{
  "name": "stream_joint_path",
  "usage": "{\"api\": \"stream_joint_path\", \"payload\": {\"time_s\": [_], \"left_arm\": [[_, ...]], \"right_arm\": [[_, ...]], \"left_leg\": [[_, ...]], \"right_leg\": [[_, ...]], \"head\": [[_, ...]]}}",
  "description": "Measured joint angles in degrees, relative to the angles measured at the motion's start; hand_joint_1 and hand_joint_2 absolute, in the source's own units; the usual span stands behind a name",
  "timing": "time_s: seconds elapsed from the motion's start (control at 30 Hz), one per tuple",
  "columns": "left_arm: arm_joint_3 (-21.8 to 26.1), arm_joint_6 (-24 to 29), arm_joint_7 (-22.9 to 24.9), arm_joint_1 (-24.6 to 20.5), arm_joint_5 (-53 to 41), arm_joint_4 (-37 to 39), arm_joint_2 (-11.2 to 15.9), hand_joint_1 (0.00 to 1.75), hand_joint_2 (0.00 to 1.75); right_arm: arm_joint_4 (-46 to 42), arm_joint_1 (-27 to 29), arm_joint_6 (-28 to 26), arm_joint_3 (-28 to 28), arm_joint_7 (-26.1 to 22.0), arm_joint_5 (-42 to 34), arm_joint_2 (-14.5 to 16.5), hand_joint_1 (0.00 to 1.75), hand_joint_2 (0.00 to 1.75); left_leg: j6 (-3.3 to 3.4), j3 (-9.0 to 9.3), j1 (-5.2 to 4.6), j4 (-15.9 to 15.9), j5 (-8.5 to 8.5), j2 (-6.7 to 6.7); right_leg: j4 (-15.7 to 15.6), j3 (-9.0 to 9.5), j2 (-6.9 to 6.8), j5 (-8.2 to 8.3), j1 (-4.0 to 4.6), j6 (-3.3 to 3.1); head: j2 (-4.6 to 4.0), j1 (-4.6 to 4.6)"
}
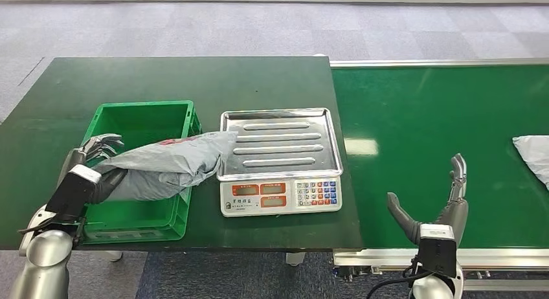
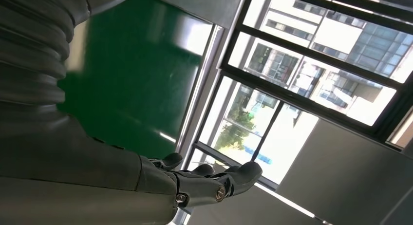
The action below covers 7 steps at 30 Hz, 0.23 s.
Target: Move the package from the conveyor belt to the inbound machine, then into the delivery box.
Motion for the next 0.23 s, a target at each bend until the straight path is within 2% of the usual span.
{"api": "stream_joint_path", "payload": {"time_s": [0.23], "left_arm": [[-0.31, -0.57, 0.22, 1.09, 0.21, -1.16, 0.31, 0.0, 1.75]], "right_arm": [[0.0, 0.01, -0.01, -0.01, 0.0, -0.06, -0.19, 0.0, 1.75]], "left_leg": [[-0.06, 0.03, 0.01, 0.0, 0.05, -0.02]], "right_leg": [[0.0, 0.06, -0.04, 0.01, 0.03, -0.01]], "head": [[0.0, 0.0]]}}
